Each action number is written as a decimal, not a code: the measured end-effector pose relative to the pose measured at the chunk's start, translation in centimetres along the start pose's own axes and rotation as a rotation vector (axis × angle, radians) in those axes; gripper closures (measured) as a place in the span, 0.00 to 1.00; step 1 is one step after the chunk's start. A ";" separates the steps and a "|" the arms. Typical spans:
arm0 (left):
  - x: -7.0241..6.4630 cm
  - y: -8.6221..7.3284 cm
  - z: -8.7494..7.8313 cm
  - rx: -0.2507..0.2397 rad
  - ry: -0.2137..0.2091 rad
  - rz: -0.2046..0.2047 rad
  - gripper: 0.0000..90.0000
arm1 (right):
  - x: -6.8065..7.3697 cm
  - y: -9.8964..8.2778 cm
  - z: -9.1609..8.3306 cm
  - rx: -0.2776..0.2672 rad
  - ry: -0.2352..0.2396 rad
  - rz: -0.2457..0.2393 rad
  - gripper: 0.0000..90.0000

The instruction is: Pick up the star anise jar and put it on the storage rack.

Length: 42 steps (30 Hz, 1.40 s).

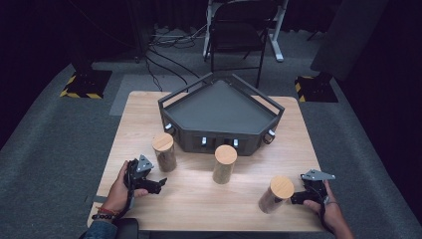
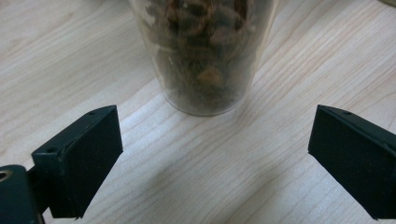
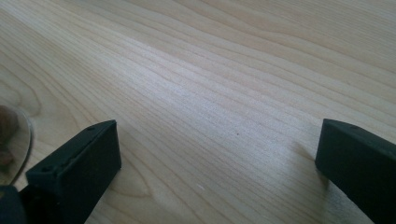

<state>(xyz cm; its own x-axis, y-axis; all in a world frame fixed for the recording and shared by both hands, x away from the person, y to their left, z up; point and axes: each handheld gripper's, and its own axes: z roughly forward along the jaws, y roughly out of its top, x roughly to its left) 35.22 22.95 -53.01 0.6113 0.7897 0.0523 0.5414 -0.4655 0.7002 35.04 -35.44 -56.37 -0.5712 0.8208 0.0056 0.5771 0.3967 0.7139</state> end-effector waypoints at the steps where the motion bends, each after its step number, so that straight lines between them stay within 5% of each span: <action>1: 0.0 0.2 -0.1 -0.002 -0.003 0.000 0.03 | 0.0 0.0 0.0 0.000 0.000 0.000 0.00; 18: 0.5 3.0 -0.8 -0.063 0.004 0.009 0.03 | 0.0 0.0 0.0 0.000 0.000 0.000 0.00; 42: 1.4 4.8 -0.5 -0.132 -0.011 -0.008 0.05 | 0.0 0.0 0.0 0.000 0.000 0.000 0.00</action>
<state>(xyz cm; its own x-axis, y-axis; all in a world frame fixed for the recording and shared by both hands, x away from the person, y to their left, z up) 38.38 22.00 -49.17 0.6138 0.7885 0.0388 0.4662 -0.4016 0.7883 35.04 -35.44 -56.37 -0.5714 0.8206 0.0053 0.5767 0.3969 0.7141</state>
